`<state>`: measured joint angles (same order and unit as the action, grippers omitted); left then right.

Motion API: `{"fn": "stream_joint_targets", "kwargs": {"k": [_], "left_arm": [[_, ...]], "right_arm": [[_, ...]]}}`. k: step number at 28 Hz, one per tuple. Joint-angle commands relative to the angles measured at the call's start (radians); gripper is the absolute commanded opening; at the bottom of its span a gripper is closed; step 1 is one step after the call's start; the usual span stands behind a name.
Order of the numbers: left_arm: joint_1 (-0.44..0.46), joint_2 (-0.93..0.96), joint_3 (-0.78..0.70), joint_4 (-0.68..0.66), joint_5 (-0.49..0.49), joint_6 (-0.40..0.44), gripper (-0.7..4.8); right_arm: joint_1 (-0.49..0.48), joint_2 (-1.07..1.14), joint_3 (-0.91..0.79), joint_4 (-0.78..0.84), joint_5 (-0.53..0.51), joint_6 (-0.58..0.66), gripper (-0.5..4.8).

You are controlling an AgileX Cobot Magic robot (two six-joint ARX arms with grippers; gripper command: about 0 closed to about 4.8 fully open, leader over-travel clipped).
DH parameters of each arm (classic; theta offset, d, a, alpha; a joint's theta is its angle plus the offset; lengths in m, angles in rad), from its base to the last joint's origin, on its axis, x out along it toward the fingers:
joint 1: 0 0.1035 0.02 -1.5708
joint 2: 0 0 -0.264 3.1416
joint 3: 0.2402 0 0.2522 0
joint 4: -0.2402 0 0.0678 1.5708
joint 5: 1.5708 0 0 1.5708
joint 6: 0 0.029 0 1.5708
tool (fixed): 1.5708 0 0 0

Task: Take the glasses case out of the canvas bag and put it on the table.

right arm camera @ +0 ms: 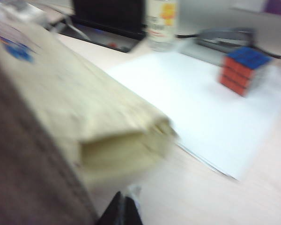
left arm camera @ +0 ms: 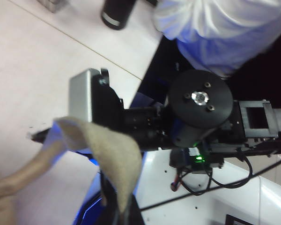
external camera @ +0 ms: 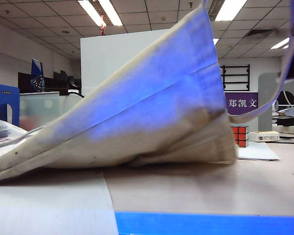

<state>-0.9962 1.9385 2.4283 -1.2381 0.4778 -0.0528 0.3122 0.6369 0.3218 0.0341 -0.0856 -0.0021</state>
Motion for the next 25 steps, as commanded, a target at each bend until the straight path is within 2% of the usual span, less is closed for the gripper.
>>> {"fn": "stream_joint_targets", "kwargs": {"k": [1,4,6,13,18,22,23,25], "left_arm": [[0.019,-0.011,0.002,-0.038,0.021,-0.001,-0.05],[0.022,-0.013,0.001,-0.124,0.011,0.047,-0.05],[0.022,-0.013,-0.007,-0.145,-0.007,0.079,-0.05],[0.023,-0.011,-0.024,-0.123,0.008,0.080,-0.05],[0.024,-0.010,-0.025,-0.097,0.016,0.083,-0.05],[0.027,-0.007,-0.025,-0.080,-0.008,0.104,-0.05],[0.028,-0.006,-0.025,-0.079,-0.027,0.118,-0.05],[0.040,-0.006,-0.025,-0.075,-0.079,0.146,-0.05]], "right_arm": [[-0.001,0.029,0.006,0.140,-0.036,0.023,-0.01],[-0.002,0.031,0.010,0.237,-0.037,0.022,-0.01],[-0.002,0.031,0.033,0.245,-0.037,0.021,-0.01],[-0.005,0.031,0.106,0.186,-0.018,-0.065,-0.01],[-0.004,0.031,0.109,0.141,-0.101,-0.051,-0.01],[-0.005,0.013,0.119,0.116,-0.101,-0.051,0.01],[-0.005,0.002,0.129,0.100,-0.102,-0.050,0.16],[-0.005,-0.030,0.165,0.037,-0.123,-0.050,1.01]]}}
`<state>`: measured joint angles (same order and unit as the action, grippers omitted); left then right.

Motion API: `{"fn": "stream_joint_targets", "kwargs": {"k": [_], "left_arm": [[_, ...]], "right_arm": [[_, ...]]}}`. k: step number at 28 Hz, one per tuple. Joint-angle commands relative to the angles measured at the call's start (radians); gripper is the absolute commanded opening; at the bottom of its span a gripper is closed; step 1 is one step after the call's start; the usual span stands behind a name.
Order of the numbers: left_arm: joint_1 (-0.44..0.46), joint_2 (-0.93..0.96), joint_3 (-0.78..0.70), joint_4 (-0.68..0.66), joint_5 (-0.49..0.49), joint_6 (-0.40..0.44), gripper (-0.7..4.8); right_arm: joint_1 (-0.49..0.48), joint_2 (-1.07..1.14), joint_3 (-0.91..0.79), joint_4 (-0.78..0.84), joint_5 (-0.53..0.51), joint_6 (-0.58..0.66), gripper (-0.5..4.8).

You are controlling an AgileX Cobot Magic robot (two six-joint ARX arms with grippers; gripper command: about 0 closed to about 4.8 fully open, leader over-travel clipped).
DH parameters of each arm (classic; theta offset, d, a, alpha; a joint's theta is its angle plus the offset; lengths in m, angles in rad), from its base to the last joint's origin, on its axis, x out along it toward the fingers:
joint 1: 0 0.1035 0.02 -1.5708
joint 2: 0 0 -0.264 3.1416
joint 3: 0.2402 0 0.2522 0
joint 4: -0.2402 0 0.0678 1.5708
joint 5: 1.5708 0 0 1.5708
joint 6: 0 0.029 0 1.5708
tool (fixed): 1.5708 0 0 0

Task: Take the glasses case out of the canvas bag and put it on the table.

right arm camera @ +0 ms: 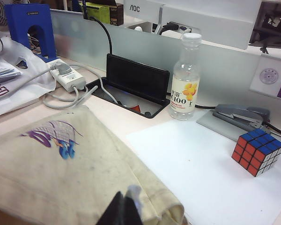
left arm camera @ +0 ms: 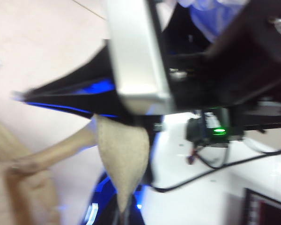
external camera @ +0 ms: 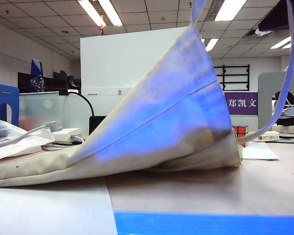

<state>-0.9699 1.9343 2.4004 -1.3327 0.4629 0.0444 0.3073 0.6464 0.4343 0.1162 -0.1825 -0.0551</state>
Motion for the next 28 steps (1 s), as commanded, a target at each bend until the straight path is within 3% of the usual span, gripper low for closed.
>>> {"fn": "stream_joint_targets", "kwargs": {"k": [1,3,4,10,14,19,26,27,28], "left_arm": [[0.021,0.000,0.002,0.025,-0.081,0.054,-0.05],[0.048,0.002,0.002,0.039,-0.080,0.052,-0.05],[0.063,0.003,0.002,0.043,-0.077,0.049,-0.05],[0.149,0.003,0.002,0.056,-0.066,0.008,-0.05],[0.164,0.003,0.002,0.056,0.047,0.000,-0.05],[0.132,0.003,0.002,0.055,0.128,0.000,-0.05],[0.077,0.003,0.002,0.052,0.129,0.000,-0.05],[0.072,0.003,0.002,0.047,0.130,0.000,-0.05],[0.069,0.003,0.002,0.042,0.128,0.000,-0.05]], "right_arm": [[0.000,-0.056,0.072,-0.085,-0.030,0.003,1.57],[-0.001,-0.095,0.121,-0.187,-0.027,0.002,2.68],[-0.002,-0.114,0.140,-0.234,-0.019,0.002,2.75],[-0.001,-0.253,0.204,-0.458,-0.023,0.002,2.74],[-0.001,-0.284,0.200,-0.507,-0.004,-0.003,2.74],[0.000,-0.201,0.200,-0.497,0.004,-0.079,2.74],[0.001,0.012,0.200,-0.394,0.006,-0.082,2.74],[0.001,0.037,0.200,-0.370,0.007,-0.082,2.71],[0.001,0.062,0.200,-0.344,0.009,-0.087,2.35]]}}
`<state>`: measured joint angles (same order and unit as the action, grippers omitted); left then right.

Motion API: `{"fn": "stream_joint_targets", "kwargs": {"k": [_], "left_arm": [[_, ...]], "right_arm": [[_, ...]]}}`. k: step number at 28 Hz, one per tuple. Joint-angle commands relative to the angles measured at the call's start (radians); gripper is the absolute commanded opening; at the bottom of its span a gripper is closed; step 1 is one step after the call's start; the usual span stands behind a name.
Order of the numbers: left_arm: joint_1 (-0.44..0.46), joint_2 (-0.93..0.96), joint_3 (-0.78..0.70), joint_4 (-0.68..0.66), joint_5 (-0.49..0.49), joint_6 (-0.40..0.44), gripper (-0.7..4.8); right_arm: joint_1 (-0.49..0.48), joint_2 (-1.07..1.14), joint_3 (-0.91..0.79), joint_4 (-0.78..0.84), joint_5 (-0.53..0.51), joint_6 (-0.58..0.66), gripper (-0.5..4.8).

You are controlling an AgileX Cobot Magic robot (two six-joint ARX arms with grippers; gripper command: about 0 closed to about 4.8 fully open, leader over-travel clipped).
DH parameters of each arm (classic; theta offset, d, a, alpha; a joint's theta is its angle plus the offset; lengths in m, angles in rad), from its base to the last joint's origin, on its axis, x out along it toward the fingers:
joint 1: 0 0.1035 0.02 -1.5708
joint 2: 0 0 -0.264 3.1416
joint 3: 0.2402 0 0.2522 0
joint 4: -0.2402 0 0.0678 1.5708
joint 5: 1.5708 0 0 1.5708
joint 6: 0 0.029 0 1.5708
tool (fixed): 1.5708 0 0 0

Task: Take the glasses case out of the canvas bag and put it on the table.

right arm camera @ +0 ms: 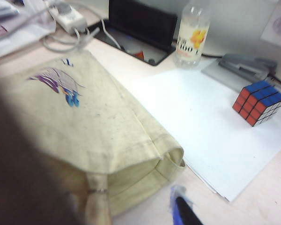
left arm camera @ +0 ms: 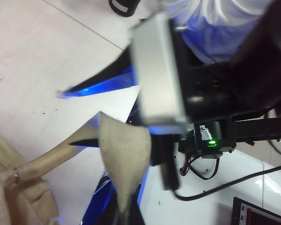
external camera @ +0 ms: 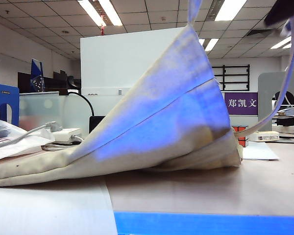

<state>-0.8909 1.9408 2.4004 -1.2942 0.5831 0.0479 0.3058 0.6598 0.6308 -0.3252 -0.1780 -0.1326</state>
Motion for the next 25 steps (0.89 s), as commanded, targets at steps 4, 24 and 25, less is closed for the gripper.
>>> {"fn": "stream_joint_targets", "kwargs": {"k": [4,24,25], "left_arm": [[-0.010,-0.004,0.003,-0.028,0.026,-0.002,-0.05],[-0.007,0.013,0.002,0.175,-0.105,0.022,3.77],[-0.007,0.022,0.002,0.173,-0.093,0.011,3.77]], "right_arm": [[0.003,0.089,0.008,0.125,-0.007,-0.036,-0.07],[0.007,0.003,0.009,0.090,-0.077,-0.032,-0.06],[0.007,-0.002,0.009,0.087,-0.077,-0.033,-0.06]]}}
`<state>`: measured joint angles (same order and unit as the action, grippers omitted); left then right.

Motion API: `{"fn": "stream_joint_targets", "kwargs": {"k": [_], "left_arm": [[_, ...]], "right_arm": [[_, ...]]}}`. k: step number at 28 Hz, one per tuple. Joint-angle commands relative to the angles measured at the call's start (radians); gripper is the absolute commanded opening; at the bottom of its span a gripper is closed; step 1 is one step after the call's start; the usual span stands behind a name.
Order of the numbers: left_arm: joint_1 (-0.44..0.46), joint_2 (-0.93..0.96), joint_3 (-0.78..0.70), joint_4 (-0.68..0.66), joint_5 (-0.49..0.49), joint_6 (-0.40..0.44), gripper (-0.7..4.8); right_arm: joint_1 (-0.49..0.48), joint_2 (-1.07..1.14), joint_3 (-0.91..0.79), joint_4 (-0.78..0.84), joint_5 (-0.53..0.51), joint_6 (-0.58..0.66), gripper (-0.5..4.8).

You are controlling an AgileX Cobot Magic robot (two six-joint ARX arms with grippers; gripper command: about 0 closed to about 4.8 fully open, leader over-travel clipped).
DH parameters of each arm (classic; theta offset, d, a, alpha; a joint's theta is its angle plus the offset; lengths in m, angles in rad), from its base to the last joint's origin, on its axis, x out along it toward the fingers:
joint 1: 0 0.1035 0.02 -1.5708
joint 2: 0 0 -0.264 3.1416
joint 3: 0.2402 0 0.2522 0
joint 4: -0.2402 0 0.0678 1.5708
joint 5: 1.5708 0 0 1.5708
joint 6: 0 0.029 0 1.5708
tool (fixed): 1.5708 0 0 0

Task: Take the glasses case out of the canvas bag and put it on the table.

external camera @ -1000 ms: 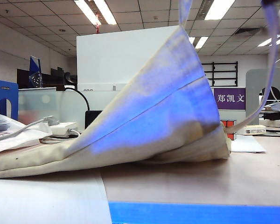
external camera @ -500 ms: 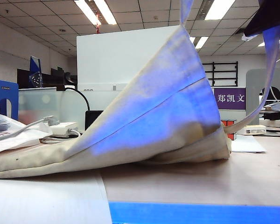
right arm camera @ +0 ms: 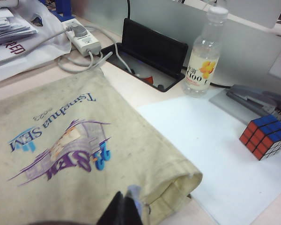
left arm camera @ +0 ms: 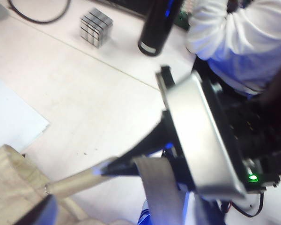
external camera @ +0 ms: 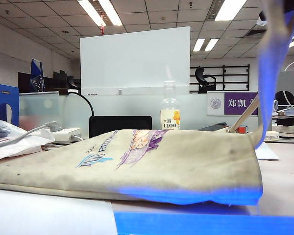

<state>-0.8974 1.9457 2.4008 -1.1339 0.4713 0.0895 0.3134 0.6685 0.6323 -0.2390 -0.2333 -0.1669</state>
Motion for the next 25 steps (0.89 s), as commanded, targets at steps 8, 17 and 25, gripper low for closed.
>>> {"fn": "stream_joint_targets", "kwargs": {"k": [8,17,25], "left_arm": [[-0.003,0.115,0.002,-0.163,0.216,-0.045,3.77],[-0.003,0.128,0.002,-0.097,0.465,-0.138,3.77],[-0.016,0.167,0.001,-0.039,0.472,-0.192,3.77]], "right_arm": [[-0.002,-0.061,0.009,0.003,-0.031,-0.001,-0.06],[-0.002,-0.083,0.009,-0.029,-0.032,-0.003,-0.06],[-0.001,-0.085,0.009,-0.025,-0.032,-0.003,-0.06]]}}
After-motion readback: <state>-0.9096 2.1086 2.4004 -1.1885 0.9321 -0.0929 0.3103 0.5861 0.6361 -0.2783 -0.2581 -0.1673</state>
